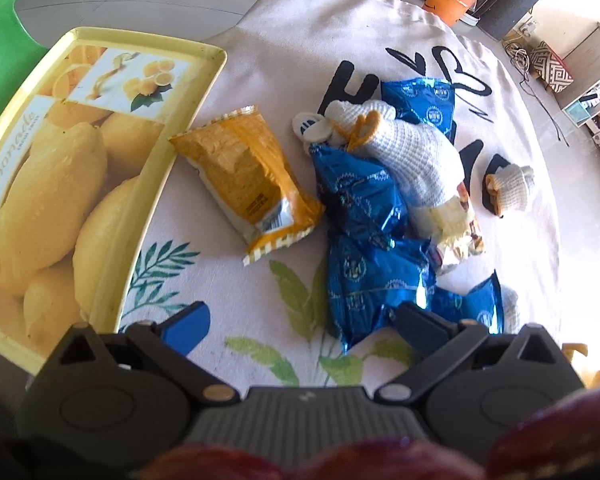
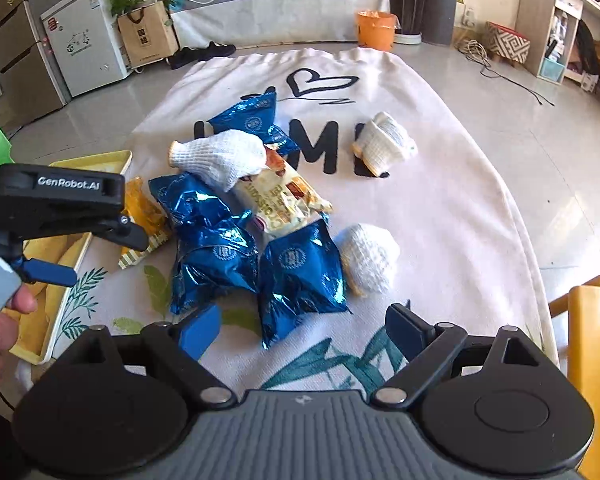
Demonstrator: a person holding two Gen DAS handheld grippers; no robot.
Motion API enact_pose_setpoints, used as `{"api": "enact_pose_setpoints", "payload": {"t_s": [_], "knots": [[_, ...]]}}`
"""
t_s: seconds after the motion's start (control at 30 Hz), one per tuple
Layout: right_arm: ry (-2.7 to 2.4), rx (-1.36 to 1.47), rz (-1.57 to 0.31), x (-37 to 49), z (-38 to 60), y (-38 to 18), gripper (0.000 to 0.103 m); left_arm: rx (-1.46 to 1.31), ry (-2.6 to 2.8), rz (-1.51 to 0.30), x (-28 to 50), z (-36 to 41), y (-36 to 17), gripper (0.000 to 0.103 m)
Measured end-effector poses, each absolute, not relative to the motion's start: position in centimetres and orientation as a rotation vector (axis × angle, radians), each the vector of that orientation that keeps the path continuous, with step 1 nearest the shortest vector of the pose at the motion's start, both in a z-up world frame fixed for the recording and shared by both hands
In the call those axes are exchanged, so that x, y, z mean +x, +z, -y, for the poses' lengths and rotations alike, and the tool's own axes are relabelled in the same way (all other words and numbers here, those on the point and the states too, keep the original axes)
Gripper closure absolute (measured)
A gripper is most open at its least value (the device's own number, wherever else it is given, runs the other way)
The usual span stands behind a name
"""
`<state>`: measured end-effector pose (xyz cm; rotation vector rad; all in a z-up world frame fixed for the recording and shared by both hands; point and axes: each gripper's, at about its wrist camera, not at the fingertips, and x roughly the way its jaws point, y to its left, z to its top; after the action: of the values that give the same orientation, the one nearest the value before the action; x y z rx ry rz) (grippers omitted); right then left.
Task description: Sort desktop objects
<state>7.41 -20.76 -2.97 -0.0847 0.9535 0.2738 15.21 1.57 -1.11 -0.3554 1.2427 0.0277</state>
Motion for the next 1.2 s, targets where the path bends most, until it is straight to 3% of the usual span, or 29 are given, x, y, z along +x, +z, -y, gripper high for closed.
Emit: {"api": "enact_pose_setpoints", "payload": {"t_s": [0.57,1.2], "knots": [[0.2,-0.003,-0.989,4.2,25.0,-2.1,0.012,-0.24,0.068,-1.26,7.1,2.3,0.4,0.0],[0.258,0.072,-1.046,5.2,25.0,-2.3,0.01,-0.13,0.157,-1.263,6.1,4.5,0.6,0.0]]}}
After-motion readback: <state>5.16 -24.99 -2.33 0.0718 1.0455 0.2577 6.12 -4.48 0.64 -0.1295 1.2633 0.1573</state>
